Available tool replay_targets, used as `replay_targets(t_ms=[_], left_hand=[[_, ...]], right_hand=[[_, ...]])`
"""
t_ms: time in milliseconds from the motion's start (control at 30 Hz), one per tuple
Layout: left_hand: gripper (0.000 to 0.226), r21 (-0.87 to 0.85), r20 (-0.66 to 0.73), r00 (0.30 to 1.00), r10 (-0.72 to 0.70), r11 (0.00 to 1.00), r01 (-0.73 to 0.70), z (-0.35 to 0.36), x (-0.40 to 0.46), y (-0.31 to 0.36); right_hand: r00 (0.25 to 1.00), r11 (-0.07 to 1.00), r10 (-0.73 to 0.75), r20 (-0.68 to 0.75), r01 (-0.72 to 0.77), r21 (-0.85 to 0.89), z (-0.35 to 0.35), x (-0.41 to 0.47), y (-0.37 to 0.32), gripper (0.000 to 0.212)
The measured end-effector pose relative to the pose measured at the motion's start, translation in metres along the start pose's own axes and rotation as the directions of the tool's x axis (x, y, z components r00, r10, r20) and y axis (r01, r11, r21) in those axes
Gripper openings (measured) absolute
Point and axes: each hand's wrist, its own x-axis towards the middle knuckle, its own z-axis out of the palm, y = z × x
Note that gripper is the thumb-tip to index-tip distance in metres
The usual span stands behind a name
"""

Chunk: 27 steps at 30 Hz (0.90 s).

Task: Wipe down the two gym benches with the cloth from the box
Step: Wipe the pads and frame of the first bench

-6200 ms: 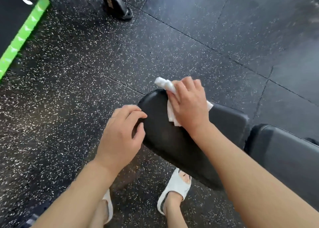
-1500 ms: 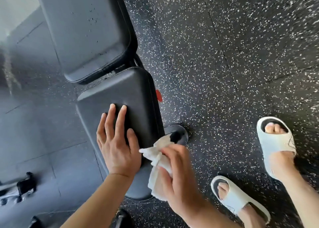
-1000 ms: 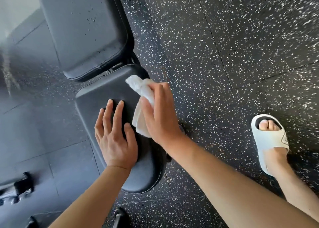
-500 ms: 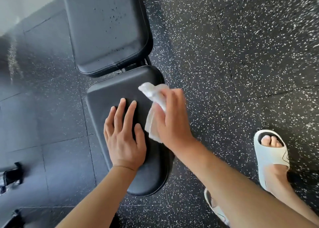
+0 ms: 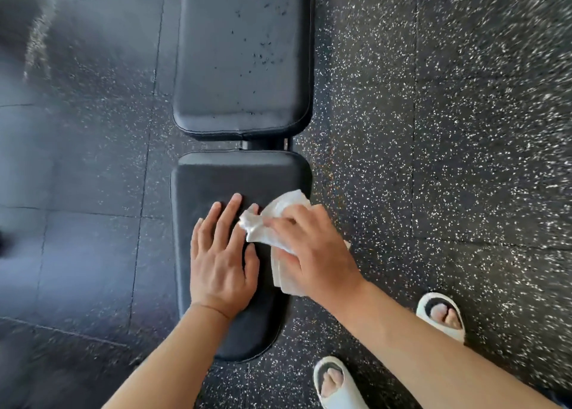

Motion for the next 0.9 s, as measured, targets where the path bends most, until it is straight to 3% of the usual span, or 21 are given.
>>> replay_targets(t_ms=[200,633,767,900], left_hand=[[0.054,-0.015,-0.009,1.0,0.005,1.0,-0.005,0.003,-0.001,-0.002],[0.063,-0.129,-0.043,0.999,0.004,0.992,-0.009,0.005,-0.001,-0.006],[0.065,-0.154,-0.077,0.997,-0.009,0.988,-0.003,0.006,-0.001,-0.006],[0.07,-0.24,-0.097,0.983,-0.154,0.962,0.128,0.001,-0.002,-0.005]], right_hand=[[0.993,0.994,-0.1,0.062,0.103,-0.036,-0.018,0.038,0.007,0.03],[0.927,0.928,-0.333,0.172,0.354,-0.116,-0.001,0.108,0.011,0.02],[0.885,0.889,-0.403,0.233,0.439,-0.128,-0.001,0.12,0.01,0.02],[0.798,0.8,-0.559,0.228,0.591,-0.105,0.015,0.152,-0.016,0.016]])
